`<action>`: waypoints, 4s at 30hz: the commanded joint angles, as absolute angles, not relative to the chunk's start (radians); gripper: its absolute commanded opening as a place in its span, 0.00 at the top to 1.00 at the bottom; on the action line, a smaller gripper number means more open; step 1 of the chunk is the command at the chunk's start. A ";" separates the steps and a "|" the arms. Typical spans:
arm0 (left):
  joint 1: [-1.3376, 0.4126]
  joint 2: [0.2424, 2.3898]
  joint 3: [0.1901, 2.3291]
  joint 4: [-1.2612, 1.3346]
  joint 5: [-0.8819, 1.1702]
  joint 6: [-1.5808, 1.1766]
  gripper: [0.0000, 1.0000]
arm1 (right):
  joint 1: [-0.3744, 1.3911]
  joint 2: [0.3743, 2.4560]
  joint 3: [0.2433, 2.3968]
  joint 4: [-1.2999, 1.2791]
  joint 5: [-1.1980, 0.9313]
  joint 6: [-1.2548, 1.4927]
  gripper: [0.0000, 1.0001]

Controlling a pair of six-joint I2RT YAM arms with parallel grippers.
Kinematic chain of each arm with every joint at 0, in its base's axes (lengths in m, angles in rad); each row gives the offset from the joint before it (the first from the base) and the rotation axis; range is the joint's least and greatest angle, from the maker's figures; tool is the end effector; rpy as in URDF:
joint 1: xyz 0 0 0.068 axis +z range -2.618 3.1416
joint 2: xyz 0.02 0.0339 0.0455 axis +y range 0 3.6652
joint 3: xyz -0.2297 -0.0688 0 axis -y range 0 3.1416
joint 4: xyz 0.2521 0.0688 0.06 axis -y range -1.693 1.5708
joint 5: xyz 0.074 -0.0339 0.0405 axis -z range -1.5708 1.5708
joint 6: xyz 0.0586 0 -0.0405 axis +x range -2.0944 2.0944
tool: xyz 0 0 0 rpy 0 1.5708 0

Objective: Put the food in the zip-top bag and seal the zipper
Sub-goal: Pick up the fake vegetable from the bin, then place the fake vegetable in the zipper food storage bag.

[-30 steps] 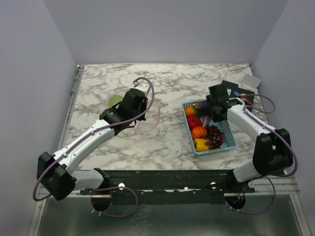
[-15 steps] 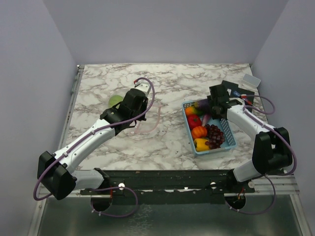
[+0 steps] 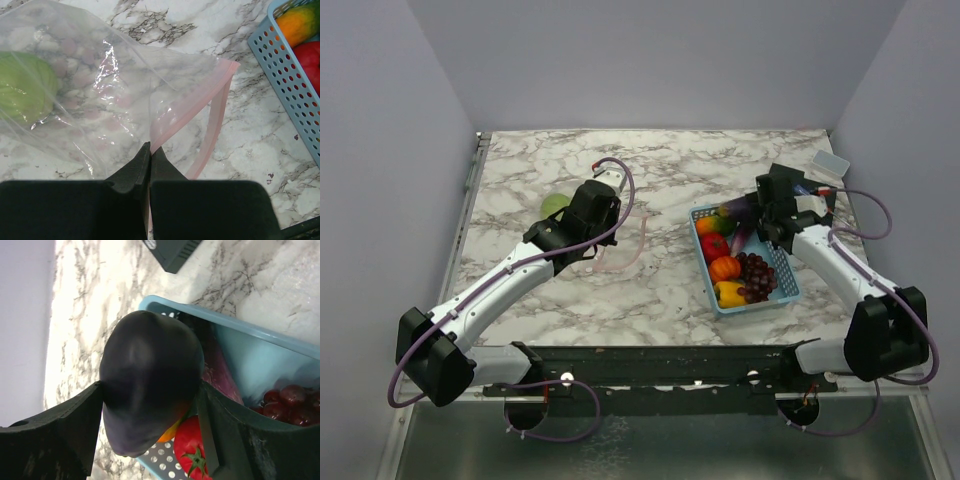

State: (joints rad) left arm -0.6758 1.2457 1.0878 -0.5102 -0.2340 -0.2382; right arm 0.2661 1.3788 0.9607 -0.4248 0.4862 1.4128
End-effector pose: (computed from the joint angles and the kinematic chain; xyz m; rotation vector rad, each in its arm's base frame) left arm 0.2487 -0.1820 0.2696 0.3592 2.1992 -0.2412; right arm 0.3107 0.0563 0.1975 1.4280 1.8116 0.2707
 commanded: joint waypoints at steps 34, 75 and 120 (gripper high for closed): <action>-0.673 1.248 1.080 -0.499 -0.233 -0.232 1.00 | 0.541 1.212 1.024 -0.168 -0.209 0.534 0.99; -0.673 1.249 1.080 -0.499 -0.212 -0.229 1.00 | 0.796 1.687 1.333 -0.239 -0.098 0.568 0.99; -0.673 1.257 1.081 -0.501 -0.219 -0.230 1.00 | 0.798 1.545 1.174 -0.219 -0.057 0.760 0.10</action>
